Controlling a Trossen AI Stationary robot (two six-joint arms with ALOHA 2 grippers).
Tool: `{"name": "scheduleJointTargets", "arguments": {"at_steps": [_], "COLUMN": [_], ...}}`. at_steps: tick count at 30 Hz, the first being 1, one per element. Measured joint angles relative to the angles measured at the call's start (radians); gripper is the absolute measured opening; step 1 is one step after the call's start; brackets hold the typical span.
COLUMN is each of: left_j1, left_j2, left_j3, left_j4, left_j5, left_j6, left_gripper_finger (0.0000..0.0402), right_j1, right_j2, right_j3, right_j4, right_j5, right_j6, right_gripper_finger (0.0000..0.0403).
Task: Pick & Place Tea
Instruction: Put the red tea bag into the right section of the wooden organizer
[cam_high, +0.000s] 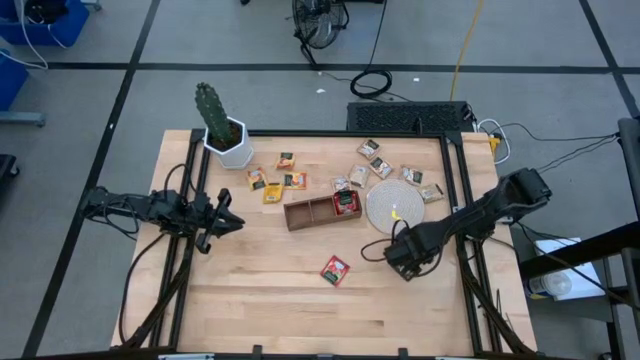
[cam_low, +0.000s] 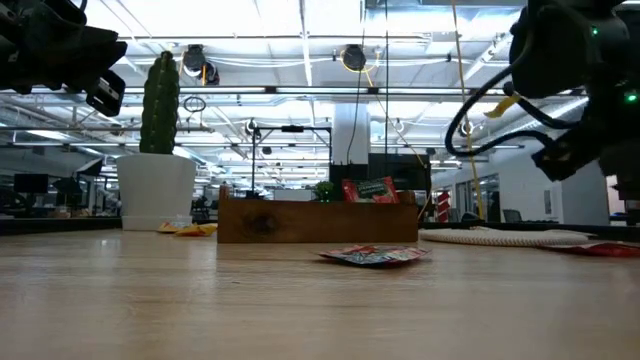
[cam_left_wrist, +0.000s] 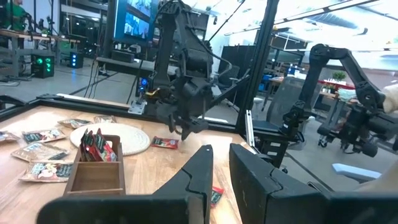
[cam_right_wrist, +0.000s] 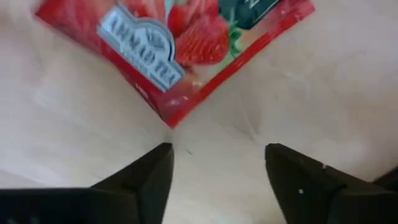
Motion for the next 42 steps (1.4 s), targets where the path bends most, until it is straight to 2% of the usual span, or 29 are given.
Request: {"name": "scheduleJointTargets", "arguments": {"at_steps": [4, 8, 13, 17, 23, 32, 42], "left_j1": [0.0, 0.0, 0.0, 0.0, 0.0, 0.0, 0.0], "left_j2": [0.0, 0.0, 0.0, 0.0, 0.0, 0.0, 0.0], "left_j3": [0.0, 0.0, 0.0, 0.0, 0.0, 0.0, 0.0], "left_j4": [0.0, -0.001, 0.0, 0.0, 0.0, -0.001, -0.001], "left_j5": [0.0, 0.0, 0.0, 0.0, 0.0, 0.0, 0.0], "left_j6": [0.0, 0.0, 0.0, 0.0, 0.0, 0.0, 0.0], "left_gripper_finger": [0.0058, 0.0058, 0.0058, 0.0058, 0.0058, 0.0058, 0.0058], "right_j1": [-0.002, 0.005, 0.012, 0.001, -0.014, -0.015, -0.014], "right_j2": [-0.093, -0.199, -0.305, -0.32, -0.286, -0.214, -0.164], "right_j3": [-0.049, -0.112, -0.225, -0.311, -0.355, -0.362, -0.356], "right_j4": [0.054, 0.114, 0.329, 0.461, 0.484, 0.551, 0.561], "right_j5": [0.004, 0.012, 0.147, 0.183, 0.201, 0.314, 0.32], "right_j6": [0.158, 0.318, 0.523, 0.602, 0.607, 0.574, 0.506], "right_gripper_finger": [0.0273, 0.0283, 0.0283, 0.0283, 0.0283, 0.0283, 0.0274]}}
